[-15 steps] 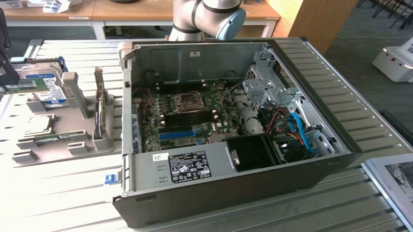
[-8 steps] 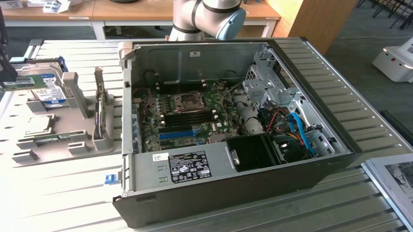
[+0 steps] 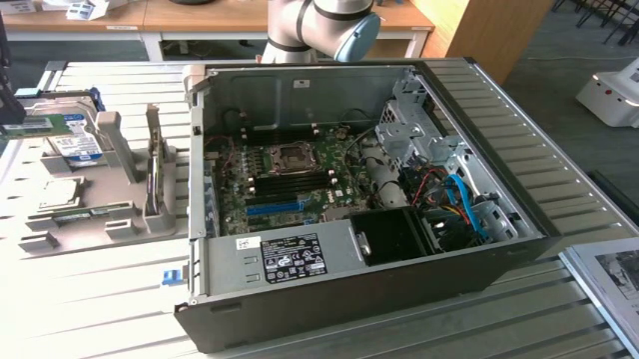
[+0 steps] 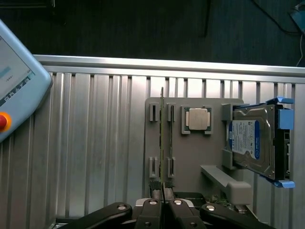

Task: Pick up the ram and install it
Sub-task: 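Pick up the ram and move it above insertion slot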

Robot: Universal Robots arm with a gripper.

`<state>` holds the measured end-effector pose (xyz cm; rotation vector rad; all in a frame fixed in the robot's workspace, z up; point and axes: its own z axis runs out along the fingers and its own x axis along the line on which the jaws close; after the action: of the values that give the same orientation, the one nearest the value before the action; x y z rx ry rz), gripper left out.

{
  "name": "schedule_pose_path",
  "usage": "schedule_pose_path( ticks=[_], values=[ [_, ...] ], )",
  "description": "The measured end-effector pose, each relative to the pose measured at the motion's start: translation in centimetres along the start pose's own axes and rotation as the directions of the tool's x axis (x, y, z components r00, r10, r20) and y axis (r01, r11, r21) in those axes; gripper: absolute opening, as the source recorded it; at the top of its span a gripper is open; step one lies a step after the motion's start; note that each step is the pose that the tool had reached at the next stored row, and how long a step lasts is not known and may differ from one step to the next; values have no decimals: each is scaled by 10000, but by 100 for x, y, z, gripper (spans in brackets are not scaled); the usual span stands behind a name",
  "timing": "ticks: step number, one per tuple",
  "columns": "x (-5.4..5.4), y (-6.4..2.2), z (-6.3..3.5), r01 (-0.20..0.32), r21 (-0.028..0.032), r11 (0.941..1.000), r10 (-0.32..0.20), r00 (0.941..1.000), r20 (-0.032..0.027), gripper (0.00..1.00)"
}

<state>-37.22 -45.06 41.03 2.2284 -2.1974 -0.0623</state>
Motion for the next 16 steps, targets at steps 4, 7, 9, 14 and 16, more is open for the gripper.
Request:
schedule_pose_path(
  ticks=[4, 7, 9, 14, 16],
  values=[
    [1, -36, 0, 1, 2, 10000, -1, 10000, 0, 11],
    [2, -71, -2, 1, -2, 10000, -1, 10000, 0, 11],
    [2, -96, -2, 2, -3, 10000, -2, 10000, 0, 11],
    [3, -159, -5, 1, -9, 10000, -1, 10000, 0, 11],
    [4, -184, -6, 1, -12, 10000, -1, 10000, 0, 11]
  ],
)
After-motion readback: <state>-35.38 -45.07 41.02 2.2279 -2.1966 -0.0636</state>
